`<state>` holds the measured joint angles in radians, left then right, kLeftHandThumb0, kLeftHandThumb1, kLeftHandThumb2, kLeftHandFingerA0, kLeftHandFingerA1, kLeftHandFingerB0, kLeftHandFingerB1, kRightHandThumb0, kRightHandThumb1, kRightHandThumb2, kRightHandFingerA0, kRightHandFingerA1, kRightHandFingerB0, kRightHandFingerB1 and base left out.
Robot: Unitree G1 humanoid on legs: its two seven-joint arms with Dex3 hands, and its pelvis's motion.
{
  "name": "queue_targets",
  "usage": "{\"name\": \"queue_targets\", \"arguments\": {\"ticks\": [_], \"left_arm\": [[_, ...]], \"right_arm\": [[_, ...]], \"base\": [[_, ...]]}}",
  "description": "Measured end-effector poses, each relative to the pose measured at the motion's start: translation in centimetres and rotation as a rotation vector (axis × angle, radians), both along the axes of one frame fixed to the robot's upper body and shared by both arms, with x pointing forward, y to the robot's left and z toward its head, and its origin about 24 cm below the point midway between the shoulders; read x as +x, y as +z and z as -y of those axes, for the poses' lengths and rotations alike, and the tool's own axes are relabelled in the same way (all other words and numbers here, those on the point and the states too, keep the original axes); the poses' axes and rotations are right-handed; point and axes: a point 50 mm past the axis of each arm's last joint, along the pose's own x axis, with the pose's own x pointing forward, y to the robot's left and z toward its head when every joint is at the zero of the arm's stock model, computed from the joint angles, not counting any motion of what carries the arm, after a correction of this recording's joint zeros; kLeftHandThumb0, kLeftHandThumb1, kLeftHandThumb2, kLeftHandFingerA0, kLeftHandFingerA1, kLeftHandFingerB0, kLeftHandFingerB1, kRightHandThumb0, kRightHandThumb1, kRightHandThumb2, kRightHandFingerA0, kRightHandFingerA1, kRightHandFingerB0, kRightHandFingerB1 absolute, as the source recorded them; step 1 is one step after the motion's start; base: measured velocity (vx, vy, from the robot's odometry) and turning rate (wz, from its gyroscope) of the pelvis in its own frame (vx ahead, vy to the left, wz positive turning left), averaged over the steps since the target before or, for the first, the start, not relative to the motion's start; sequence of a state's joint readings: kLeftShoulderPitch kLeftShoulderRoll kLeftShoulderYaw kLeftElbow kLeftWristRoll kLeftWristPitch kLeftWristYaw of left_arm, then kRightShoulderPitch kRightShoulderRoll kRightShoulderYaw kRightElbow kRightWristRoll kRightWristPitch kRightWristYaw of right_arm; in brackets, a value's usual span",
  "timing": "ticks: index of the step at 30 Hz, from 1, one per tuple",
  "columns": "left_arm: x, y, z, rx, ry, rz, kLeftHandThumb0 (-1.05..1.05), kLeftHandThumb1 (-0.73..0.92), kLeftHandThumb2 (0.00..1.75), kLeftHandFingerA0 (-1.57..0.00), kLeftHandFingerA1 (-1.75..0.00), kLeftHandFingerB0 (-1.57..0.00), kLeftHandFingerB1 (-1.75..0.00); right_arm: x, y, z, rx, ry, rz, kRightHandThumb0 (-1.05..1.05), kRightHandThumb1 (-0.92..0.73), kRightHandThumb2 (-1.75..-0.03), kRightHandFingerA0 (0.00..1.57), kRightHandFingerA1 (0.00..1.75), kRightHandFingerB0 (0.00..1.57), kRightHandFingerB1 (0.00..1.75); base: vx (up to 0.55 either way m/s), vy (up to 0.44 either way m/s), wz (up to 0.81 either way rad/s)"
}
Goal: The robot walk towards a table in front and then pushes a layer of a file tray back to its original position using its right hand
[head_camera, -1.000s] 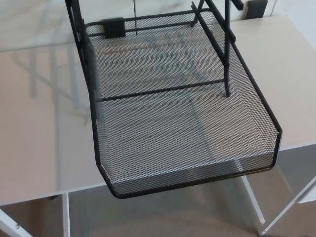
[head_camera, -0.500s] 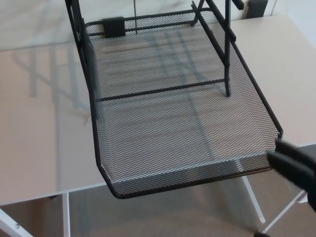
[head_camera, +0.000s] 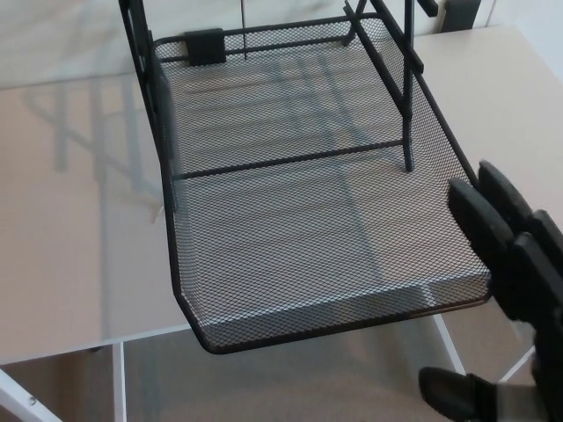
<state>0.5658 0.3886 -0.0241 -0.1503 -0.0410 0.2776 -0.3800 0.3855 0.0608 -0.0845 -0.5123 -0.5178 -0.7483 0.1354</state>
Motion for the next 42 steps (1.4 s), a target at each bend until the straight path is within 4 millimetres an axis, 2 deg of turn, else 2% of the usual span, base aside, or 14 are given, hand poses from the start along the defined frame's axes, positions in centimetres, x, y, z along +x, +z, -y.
{"name": "queue_targets", "arguments": {"ticks": [13, 24, 25, 26, 27, 28, 31, 32, 35, 36, 37, 40, 41, 42], "left_arm": [[0.1, 0.1, 0.0, 0.001, -0.003, 0.004, -0.27, 0.63, 0.58, -0.36, -0.44, -0.3, -0.35], [0.5, 0.2, 0.0, 0.004, -0.008, 0.017, -0.3, 0.63, 0.58, -0.36, -0.43, -0.3, -0.34], [0.7, 0.3, 0.0, 0.005, -0.011, 0.021, -0.3, 0.64, 0.59, -0.37, -0.44, -0.3, -0.34], [0.7, 0.3, 0.0, 0.006, -0.012, 0.023, -0.3, 0.64, 0.59, -0.37, -0.44, -0.3, -0.34], [0.8, 0.3, 0.0, 0.006, -0.012, 0.024, -0.29, 0.64, 0.59, -0.37, -0.44, -0.3, -0.34], [0.9, 0.4, 0.0, 0.008, -0.015, 0.027, -0.28, 0.64, 0.59, -0.37, -0.43, -0.3, -0.34], [1.0, 0.5, -0.1, 0.012, -0.019, 0.031, -0.3, 0.64, 0.58, -0.37, -0.43, -0.31, -0.34], [1.1, 0.5, -0.1, 0.014, -0.021, 0.033, -0.31, 0.63, 0.59, -0.37, -0.44, -0.31, -0.34], [1.2, 0.5, -0.1, 0.021, -0.029, 0.034, -0.3, 0.64, 0.59, -0.36, -0.44, -0.3, -0.34], [1.2, 0.6, -0.1, 0.023, -0.031, 0.035, -0.3, 0.64, 0.59, -0.36, -0.43, -0.31, -0.34], [1.3, 0.6, -0.2, 0.025, -0.034, 0.036, -0.31, 0.63, 0.6, -0.37, -0.43, -0.31, -0.34], [1.4, 0.7, -0.3, 0.043, -0.049, 0.037, -0.31, 0.64, 0.59, -0.38, -0.44, -0.31, -0.34], [1.4, 0.8, -0.3, 0.049, -0.056, 0.036, -0.32, 0.63, 0.59, -0.38, -0.44, -0.31, -0.35], [1.5, 0.8, -0.4, 0.054, -0.061, 0.036, -0.31, 0.63, 0.59, -0.38, -0.44, -0.31, -0.35]], "right_arm": [[2.0, -0.9, -1.5, -0.197, -0.01, -0.031, -0.83, -0.77, -0.97, 0.0, 0.0, 0.0, 0.04], [3.2, -3.0, -2.9, -0.371, -0.007, -0.109, -0.81, -0.77, -1.01, 0.0, 0.06, 0.0, 0.08], [3.3, -3.4, -3.2, -0.399, -0.005, -0.121, -0.73, -0.7, -0.85, 0.0, 0.0, 0.0, 0.06], [3.4, -3.6, -3.3, -0.416, -0.005, -0.128, -0.73, -0.7, -0.85, 0.0, 0.0, 0.0, 0.06], [3.5, -3.7, -3.4, -0.424, -0.004, -0.131, -0.8, -0.76, -1.02, 0.0, 0.08, 0.0, 0.09], [3.6, -4.2, -3.6, -0.45, -0.003, -0.144, -0.78, -0.73, -0.9, 0.0, 0.0, 0.0, 0.04], [4.0, -4.9, -4.0, -0.494, -0.007, -0.161, -0.73, -0.7, -0.85, 0.0, 0.01, 0.0, 0.05], [4.1, -5.2, -4.2, -0.51, -0.011, -0.169, -0.8, -0.77, -1.03, 0.0, 0.09, 0.0, 0.1], [4.3, -5.9, -4.6, -0.547, -0.024, -0.182, -0.77, -0.76, -1.02, 0.0, 0.11, 0.0, 0.12], [4.4, -6.1, -4.7, -0.558, -0.03, -0.183, -0.72, -0.7, -0.85, 0.0, 0.03, 0.0, 0.08], [4.5, -6.2, -4.8, -0.569, -0.037, -0.181, -0.77, -0.78, -1.02, 0.0, 0.08, 0.0, 0.1], [4.7, -6.5, -5.2, -0.604, -0.063, -0.163, -0.77, -0.79, -1.01, 0.0, 0.07, 0.0, 0.09], [4.8, -6.5, -5.3, -0.616, -0.072, -0.154, -0.67, -0.9, -0.66, 0.0, 0.0, 0.0, 0.05], [4.9, -6.5, -5.5, -0.629, -0.082, -0.143, -0.74, -0.77, -0.91, 0.0, 0.0, 0.0, 0.04]], "base": [[0.0, 0.0, 0.0], [0.0, 0.0, 0.0], [0.0, 0.0, 0.0], [0.0, 0.0, 0.0], [0.0, 0.0, 0.0], [0.0, 0.0, 0.0], [0.0, 0.0, 0.0], [0.0, 0.0, 0.0], [0.0, 0.0, 0.0], [0.0, 0.0, 0.0], [0.0, 0.0, 0.0], [0.0, 0.0, 0.0], [0.0, 0.0, 0.0], [0.0, 0.0, 0.0]]}}
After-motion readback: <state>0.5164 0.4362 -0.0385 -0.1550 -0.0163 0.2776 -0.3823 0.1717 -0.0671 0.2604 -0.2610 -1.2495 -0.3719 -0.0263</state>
